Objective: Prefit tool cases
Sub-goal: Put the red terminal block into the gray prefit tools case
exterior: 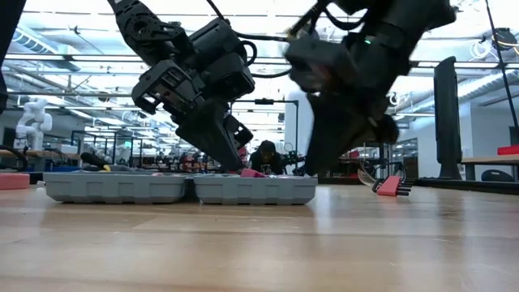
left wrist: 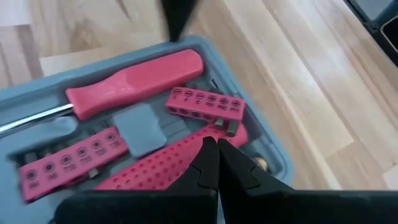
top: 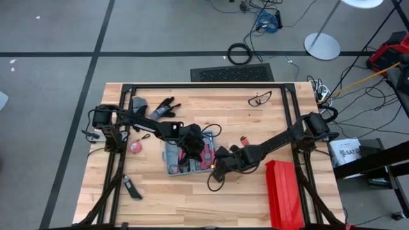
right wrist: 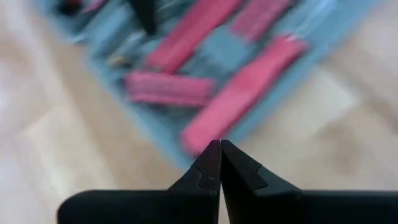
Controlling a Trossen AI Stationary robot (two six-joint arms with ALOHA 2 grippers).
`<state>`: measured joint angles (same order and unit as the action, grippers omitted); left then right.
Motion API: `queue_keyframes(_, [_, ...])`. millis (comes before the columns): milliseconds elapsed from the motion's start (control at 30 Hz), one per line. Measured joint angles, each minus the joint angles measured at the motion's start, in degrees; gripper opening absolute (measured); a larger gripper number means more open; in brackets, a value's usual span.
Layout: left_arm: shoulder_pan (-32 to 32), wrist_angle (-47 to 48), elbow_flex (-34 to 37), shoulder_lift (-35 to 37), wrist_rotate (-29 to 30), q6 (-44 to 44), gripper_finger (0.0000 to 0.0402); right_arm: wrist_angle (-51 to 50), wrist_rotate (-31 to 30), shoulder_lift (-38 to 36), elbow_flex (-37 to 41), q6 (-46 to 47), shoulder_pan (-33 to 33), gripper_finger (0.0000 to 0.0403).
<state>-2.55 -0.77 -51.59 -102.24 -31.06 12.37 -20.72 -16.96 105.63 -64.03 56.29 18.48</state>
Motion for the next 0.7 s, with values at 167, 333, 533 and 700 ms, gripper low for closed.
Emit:
queue_keyframes(167, [0.0, 0.2, 0.0, -1.0, 0.0, 0.4, 0.0, 9.5, 7.4, 0.7, -0.1, -3.1, -1.8, 0.0])
queue_keyframes(333, [0.0, -0.6, 0.0, -2.3, -0.2, 1.5, 0.0, 10.6, 8.4, 2.3, -0.1, -3.6, -3.2, 0.0])
queue_keyframes(533, [0.0, -1.7, 0.0, -2.9, -0.9, 1.6, 0.0, 11.3, 9.9, 4.3, -0.1, -3.1, -4.0, 0.0])
queue_keyframes(700, [0.2, -2.9, 0.0, -3.0, -1.9, 1.5, 0.0, 11.4, 6.9, 4.9, -0.2, -4.9, -4.3, 0.0])
